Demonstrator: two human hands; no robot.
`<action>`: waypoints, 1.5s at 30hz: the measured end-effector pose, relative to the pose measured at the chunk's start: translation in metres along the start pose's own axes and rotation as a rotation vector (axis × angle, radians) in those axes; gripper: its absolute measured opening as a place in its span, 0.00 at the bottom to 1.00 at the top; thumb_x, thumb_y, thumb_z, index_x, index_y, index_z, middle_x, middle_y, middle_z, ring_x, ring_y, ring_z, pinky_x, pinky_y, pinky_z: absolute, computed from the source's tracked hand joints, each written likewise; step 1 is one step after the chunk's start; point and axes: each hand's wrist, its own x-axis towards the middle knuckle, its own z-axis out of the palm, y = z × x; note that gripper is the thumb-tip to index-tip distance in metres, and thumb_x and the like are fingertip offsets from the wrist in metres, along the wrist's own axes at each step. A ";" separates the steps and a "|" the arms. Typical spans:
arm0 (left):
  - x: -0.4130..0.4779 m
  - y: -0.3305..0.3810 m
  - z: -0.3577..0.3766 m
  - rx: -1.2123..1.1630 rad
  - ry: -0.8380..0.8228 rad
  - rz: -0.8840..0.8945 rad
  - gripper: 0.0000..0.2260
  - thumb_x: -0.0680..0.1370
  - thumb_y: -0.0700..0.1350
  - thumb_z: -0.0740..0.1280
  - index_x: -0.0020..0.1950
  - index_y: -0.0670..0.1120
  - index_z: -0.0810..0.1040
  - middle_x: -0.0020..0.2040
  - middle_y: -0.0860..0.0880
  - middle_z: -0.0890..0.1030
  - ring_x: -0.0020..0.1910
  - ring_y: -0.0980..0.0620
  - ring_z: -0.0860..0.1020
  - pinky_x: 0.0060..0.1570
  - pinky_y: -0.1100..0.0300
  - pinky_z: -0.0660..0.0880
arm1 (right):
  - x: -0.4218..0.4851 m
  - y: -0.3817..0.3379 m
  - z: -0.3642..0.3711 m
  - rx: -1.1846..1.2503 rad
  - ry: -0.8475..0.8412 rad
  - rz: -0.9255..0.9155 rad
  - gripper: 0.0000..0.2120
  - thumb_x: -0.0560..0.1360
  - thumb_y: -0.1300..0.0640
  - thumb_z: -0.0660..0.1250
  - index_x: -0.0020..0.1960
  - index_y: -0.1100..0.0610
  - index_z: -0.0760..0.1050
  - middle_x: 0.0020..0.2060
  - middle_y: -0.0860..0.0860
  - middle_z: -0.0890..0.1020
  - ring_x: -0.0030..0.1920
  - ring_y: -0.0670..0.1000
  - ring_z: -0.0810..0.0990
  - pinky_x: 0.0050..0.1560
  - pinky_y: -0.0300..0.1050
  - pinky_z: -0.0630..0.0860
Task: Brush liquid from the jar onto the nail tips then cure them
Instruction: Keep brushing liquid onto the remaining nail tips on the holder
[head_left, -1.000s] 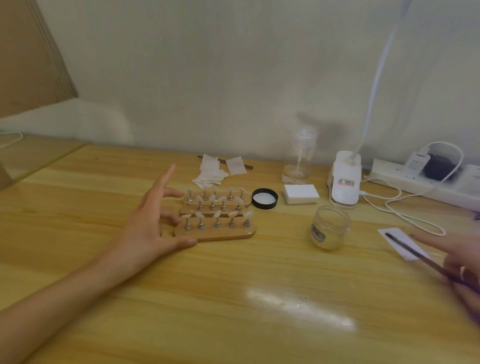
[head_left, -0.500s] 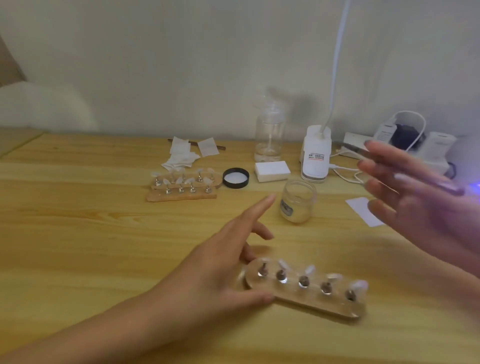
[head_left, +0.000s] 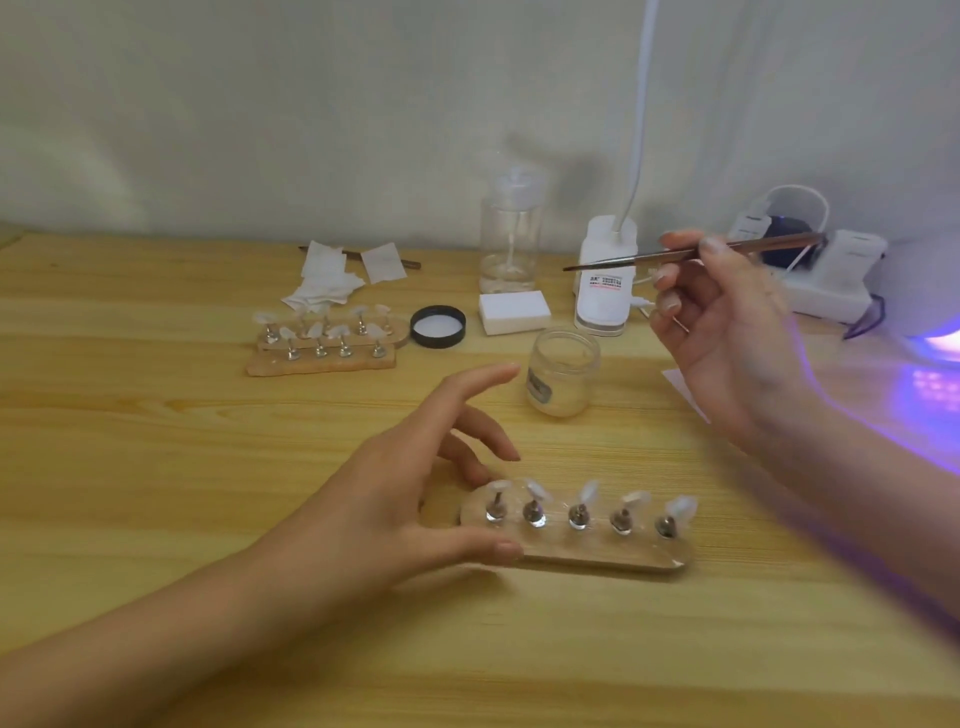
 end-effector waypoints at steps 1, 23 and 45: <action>0.001 -0.001 -0.002 -0.012 0.009 0.014 0.42 0.68 0.50 0.79 0.72 0.72 0.59 0.53 0.63 0.81 0.49 0.62 0.79 0.41 0.71 0.71 | 0.001 0.004 -0.002 -0.019 0.031 -0.022 0.12 0.83 0.57 0.57 0.48 0.54 0.79 0.32 0.47 0.79 0.33 0.43 0.74 0.38 0.34 0.73; 0.086 0.000 -0.033 -0.323 0.303 0.185 0.33 0.75 0.40 0.75 0.76 0.52 0.65 0.44 0.52 0.82 0.48 0.52 0.84 0.51 0.53 0.82 | -0.007 0.018 -0.003 -0.390 -0.161 -0.286 0.06 0.78 0.61 0.66 0.43 0.56 0.73 0.30 0.54 0.78 0.29 0.52 0.76 0.31 0.42 0.75; 0.089 -0.027 0.002 -0.407 0.419 0.160 0.26 0.76 0.39 0.74 0.70 0.54 0.70 0.43 0.52 0.83 0.50 0.52 0.83 0.44 0.41 0.80 | -0.003 0.022 -0.004 -0.340 -0.224 -0.106 0.07 0.75 0.58 0.69 0.39 0.54 0.75 0.28 0.55 0.79 0.25 0.50 0.74 0.30 0.39 0.74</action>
